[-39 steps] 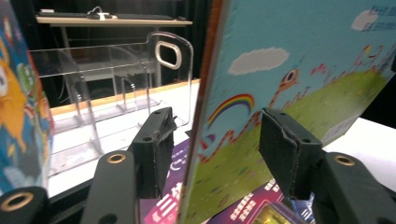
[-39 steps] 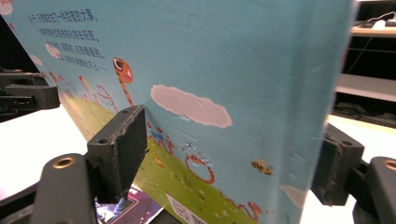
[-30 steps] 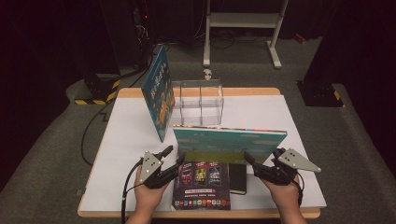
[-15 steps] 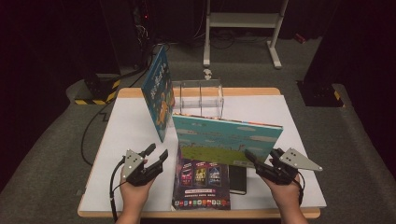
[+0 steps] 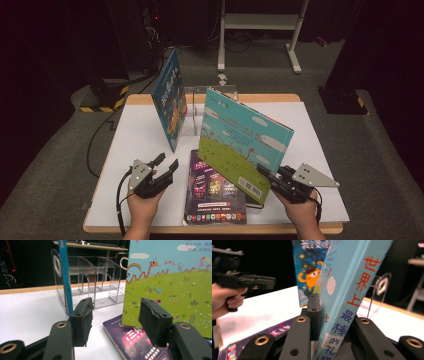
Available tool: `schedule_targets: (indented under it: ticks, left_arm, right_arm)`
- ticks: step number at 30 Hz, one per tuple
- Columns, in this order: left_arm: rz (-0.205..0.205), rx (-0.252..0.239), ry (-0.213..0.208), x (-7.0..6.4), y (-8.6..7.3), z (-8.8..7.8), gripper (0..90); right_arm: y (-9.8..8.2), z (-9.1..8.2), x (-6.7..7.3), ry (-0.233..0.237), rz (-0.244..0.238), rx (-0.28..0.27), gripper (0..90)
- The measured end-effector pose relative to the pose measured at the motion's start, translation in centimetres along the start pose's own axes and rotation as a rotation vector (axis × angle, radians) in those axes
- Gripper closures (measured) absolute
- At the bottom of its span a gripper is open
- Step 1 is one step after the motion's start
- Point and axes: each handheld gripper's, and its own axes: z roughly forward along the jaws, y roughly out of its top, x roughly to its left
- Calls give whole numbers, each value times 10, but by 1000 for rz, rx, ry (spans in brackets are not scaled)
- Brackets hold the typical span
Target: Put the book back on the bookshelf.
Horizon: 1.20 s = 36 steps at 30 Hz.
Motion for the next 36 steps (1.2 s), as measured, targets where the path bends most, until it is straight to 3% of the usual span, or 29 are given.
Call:
schedule_targets:
  ticks: [2,5,14,26,36]
  left_arm:
    - [-3,-3,3,1,1,-1,443]
    - [-12,-10,10,3,2,-1,443]
    - [-24,-14,25,10,7,-5,443]
    - [-38,-7,-7,7,9,-4,443]
    - [-44,-17,-23,3,12,-5,444]
  right_arm:
    - [-2,1,-4,27,46,-10,780]
    - [-1,2,1,32,30,-12,788]
    - [10,18,23,-23,-20,-10,801]
    - [23,54,33,-90,-39,10,800]
    - [30,74,43,-117,-42,41,804]
